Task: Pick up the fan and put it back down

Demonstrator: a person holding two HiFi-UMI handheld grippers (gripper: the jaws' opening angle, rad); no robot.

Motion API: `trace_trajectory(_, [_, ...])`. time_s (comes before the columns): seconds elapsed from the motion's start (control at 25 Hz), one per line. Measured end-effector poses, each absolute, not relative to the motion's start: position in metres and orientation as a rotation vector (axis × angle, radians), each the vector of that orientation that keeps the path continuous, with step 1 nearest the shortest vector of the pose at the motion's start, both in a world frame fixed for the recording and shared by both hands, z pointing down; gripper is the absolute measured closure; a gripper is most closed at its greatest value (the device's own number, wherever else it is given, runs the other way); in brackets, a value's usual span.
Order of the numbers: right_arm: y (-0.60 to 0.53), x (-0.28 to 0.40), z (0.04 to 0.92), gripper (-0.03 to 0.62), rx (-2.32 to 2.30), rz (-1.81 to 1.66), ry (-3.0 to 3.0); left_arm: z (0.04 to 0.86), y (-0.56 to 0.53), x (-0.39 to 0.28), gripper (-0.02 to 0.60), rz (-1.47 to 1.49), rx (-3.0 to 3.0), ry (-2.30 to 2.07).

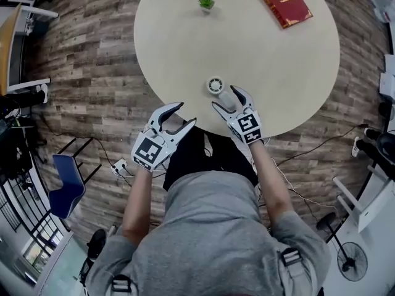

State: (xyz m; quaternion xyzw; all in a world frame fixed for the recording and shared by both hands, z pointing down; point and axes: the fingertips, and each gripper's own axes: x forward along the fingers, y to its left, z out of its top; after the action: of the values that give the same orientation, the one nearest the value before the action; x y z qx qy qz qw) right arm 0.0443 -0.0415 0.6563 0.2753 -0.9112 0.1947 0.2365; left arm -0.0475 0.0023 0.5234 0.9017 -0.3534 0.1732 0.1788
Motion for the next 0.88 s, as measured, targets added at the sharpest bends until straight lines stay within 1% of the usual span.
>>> trace_trajectory(0.4, [-0.057, 0.036, 0.705, 0.195, 0.734, 0.494, -2.405, 0.551, -0.013, -0.042, 0.351, 0.476, 2.526, -0.947])
trace_trajectory(0.72, [-0.065, 0.019, 0.731, 0.189, 0.675, 0.385, -2.352, 0.570, -0.018, -0.054, 0.351, 0.491, 2.488, -0.949])
trace_trajectory(0.88, [-0.068, 0.013, 0.738, 0.189, 0.675, 0.390, -2.341, 0.581, -0.024, -0.062, 0.351, 0.512, 2.476, -0.956])
